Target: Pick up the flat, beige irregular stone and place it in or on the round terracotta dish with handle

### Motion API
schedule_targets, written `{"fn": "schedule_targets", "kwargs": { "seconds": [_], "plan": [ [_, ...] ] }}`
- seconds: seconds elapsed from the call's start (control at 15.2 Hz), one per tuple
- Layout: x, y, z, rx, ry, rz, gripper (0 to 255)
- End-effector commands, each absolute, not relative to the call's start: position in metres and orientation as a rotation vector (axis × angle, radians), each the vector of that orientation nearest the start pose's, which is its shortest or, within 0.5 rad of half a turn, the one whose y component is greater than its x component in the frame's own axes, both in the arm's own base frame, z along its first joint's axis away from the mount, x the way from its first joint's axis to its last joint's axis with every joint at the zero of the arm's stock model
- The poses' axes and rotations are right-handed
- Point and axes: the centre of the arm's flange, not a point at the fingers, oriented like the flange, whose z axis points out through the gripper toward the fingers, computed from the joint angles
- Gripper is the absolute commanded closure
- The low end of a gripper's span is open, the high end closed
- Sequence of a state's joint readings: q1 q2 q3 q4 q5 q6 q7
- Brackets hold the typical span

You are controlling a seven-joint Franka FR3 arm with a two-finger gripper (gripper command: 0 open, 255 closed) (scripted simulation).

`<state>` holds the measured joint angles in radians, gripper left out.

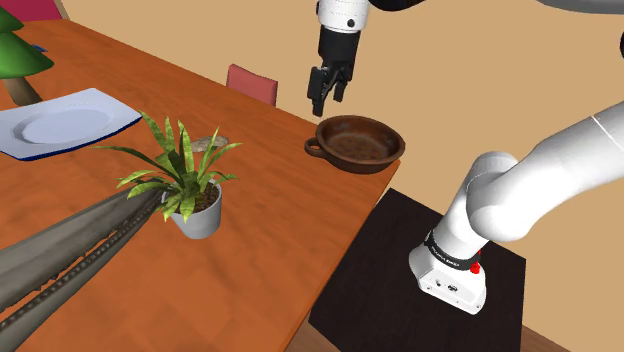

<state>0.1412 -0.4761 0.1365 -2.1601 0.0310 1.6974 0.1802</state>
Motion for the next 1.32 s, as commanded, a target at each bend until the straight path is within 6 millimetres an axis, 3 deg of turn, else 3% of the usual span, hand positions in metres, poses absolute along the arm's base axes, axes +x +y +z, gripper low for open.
{"fn": "schedule_targets", "kwargs": {
  "seconds": [0.0,1.19,1.25],
  "plan": [
    [0.403,0.148,0.579,-3.157,-0.155,-0.043,0],
    [0.481,0.354,0.586,-3.060,-0.406,-0.184,0],
    [0.482,0.356,0.586,-3.059,-0.408,-0.185,0]
  ]
}}
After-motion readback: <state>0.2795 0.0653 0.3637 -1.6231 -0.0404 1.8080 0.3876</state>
